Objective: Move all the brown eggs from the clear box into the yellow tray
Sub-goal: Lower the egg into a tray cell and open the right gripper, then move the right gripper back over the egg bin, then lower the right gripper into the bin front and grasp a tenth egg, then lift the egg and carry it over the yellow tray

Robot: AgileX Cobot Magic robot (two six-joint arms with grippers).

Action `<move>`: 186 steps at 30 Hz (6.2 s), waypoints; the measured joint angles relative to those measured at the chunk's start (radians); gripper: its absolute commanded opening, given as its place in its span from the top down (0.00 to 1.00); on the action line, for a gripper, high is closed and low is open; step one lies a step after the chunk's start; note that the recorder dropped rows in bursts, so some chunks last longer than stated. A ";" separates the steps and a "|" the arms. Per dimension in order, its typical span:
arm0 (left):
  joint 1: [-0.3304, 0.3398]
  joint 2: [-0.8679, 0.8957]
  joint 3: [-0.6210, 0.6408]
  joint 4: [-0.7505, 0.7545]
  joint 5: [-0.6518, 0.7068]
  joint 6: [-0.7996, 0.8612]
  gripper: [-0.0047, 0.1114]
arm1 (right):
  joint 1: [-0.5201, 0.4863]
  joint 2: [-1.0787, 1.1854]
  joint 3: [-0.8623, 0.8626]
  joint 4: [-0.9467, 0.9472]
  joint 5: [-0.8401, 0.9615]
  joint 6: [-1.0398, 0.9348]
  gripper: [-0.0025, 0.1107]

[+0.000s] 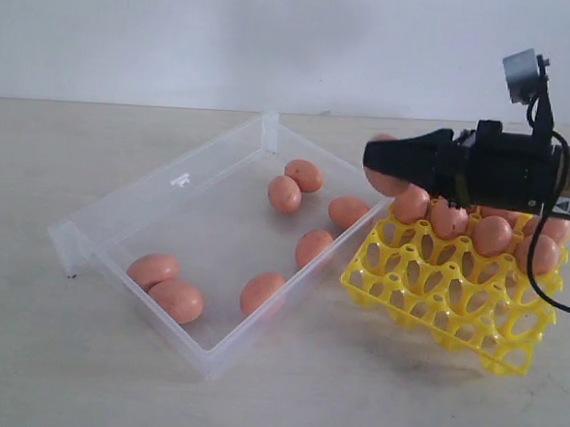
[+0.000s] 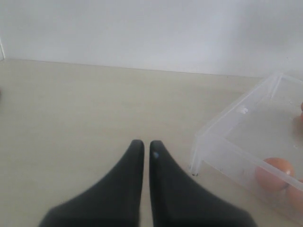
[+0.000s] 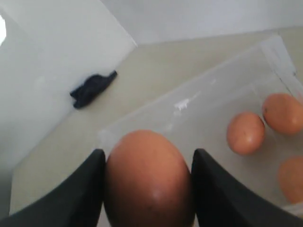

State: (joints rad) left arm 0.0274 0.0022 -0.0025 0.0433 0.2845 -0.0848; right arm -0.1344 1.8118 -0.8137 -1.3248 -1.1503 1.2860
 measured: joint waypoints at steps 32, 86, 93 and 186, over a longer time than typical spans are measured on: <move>0.000 0.000 0.000 0.000 0.000 0.000 0.92 | 0.006 0.202 -0.014 0.151 0.261 -0.474 0.78; 0.000 0.000 0.000 0.000 0.000 0.000 0.92 | 0.006 0.137 -0.014 0.287 0.022 -0.552 0.52; 0.000 0.000 0.000 0.000 0.000 0.000 0.92 | 0.012 -0.057 -0.014 0.171 0.036 -0.541 0.98; 0.000 0.000 0.000 0.000 0.000 0.000 0.92 | 0.773 -0.014 -0.499 1.749 1.426 -1.673 0.98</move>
State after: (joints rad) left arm 0.0274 0.0022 -0.0025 0.0433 0.2845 -0.0848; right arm 0.6387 1.7976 -1.3123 0.4241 0.2759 -0.3868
